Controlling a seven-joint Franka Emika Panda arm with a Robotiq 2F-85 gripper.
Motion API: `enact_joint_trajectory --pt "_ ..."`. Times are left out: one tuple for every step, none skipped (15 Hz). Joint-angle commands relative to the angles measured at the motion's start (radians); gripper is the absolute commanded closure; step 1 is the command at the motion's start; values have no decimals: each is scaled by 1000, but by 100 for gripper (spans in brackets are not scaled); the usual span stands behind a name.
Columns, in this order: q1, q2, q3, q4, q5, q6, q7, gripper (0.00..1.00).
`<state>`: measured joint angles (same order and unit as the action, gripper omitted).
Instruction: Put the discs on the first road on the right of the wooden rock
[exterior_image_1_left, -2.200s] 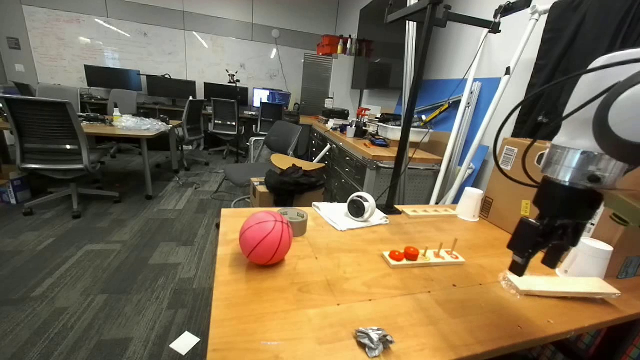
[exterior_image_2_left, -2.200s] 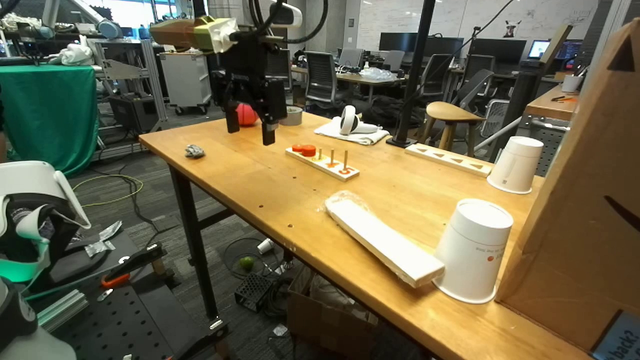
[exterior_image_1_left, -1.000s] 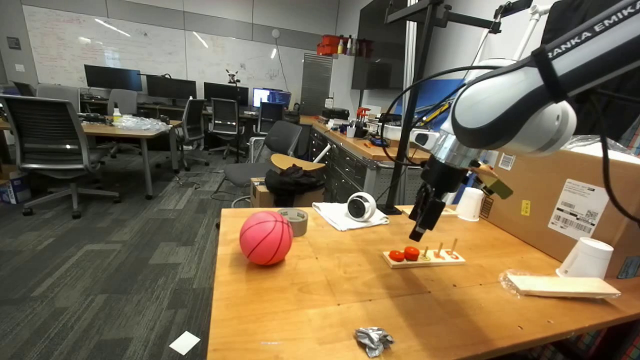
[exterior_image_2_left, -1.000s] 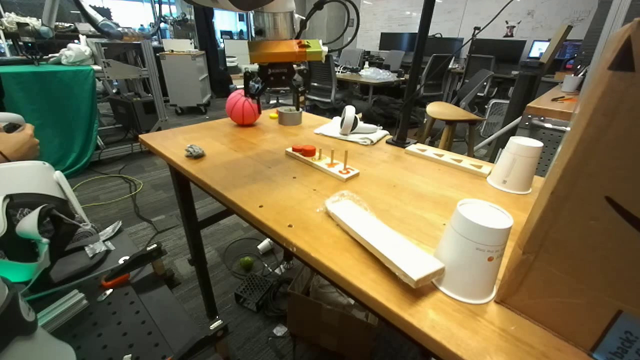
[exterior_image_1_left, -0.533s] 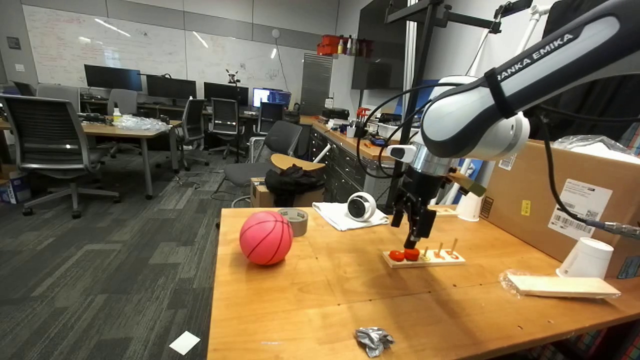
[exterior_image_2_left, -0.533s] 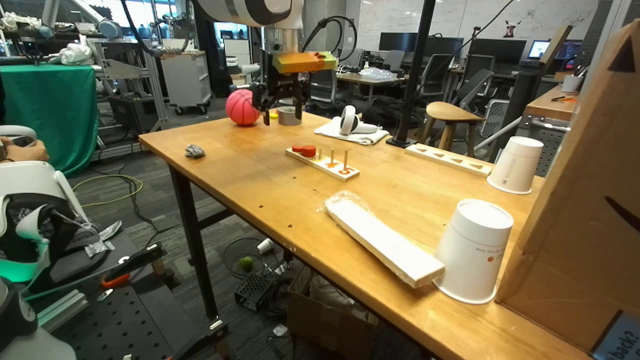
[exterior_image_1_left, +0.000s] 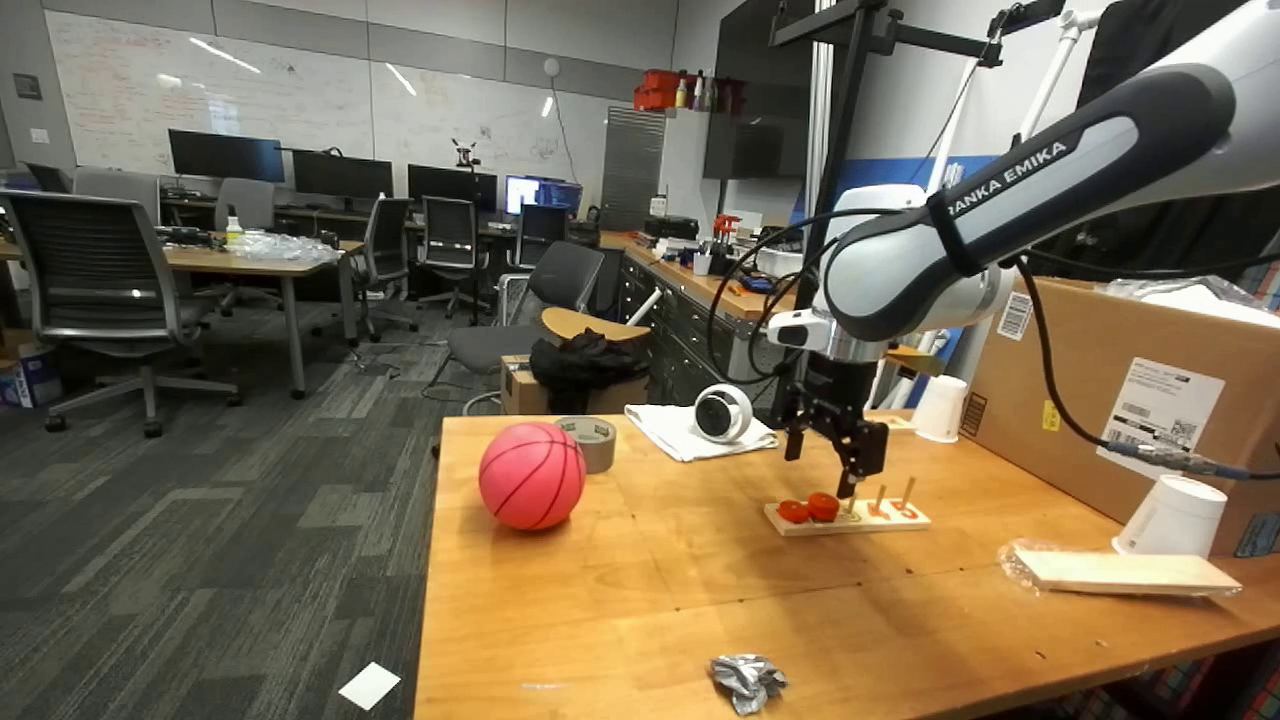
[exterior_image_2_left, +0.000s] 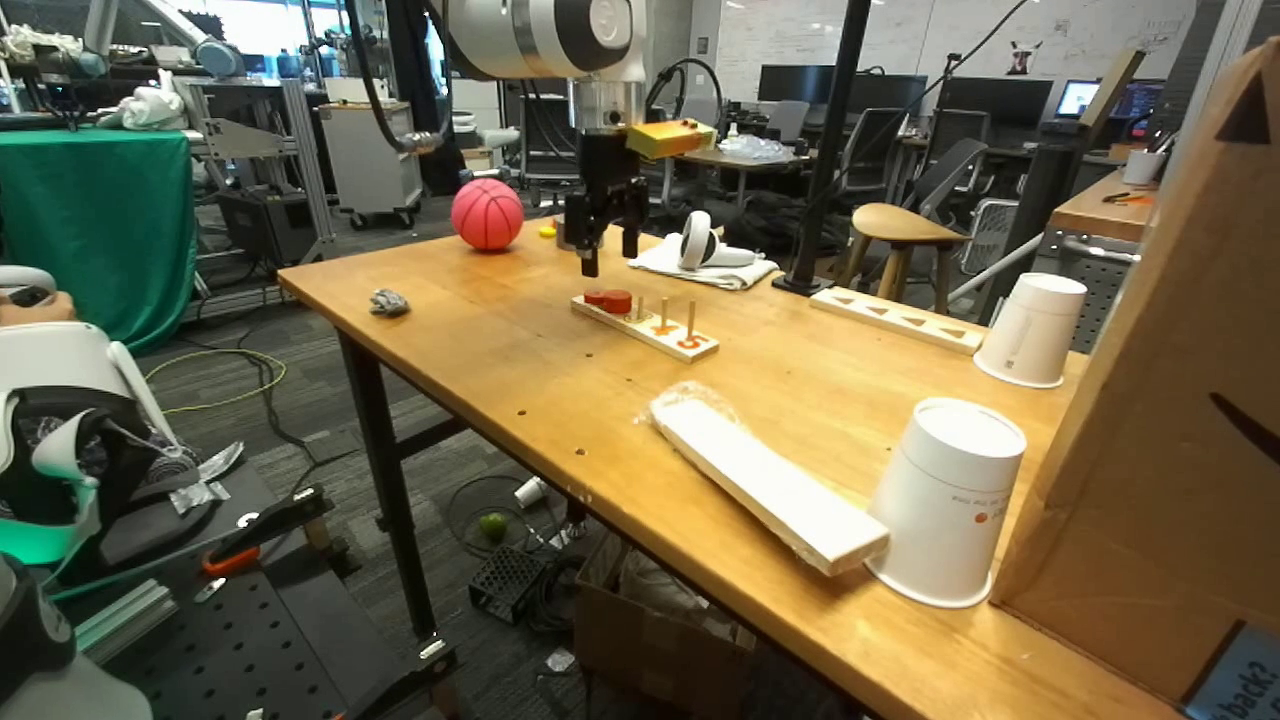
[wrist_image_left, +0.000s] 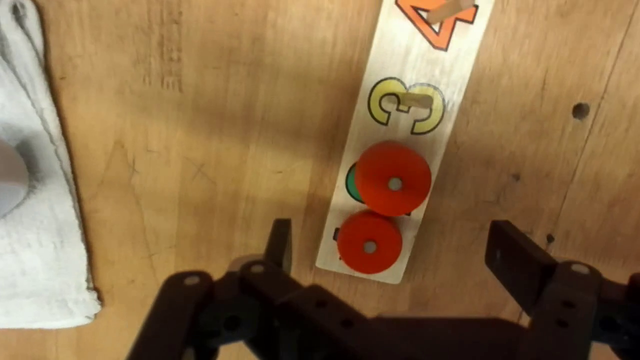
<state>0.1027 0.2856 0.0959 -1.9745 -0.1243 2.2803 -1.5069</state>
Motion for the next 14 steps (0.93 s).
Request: enact_joint_trajectory --pt "-13 18 23 18 -63 20 -77 0" --pt "-11 17 24 11 -70 31 -77 0" --pt "-12 18 27 9 -72 32 -81 0" --pt "-12 18 31 9 -69 36 -81 0" --pt "-12 20 35 10 -62 37 -82 0" --pt "-13 21 39 11 -53 41 -82 0" --pt "-13 23 43 12 -48 41 -83 0" --pt "-12 26 46 12 -45 40 -80 0" --pt "-12 29 49 13 -44 39 -79 0" --pt "-11 34 50 13 -45 38 -75 0" --pt "-11 38 52 14 -45 36 -74 0" --pt "-11 43 53 14 -46 37 -73 0" --pt "-12 47 55 16 -45 37 -73 0" --pt "-12 53 55 19 -44 35 -72 0"
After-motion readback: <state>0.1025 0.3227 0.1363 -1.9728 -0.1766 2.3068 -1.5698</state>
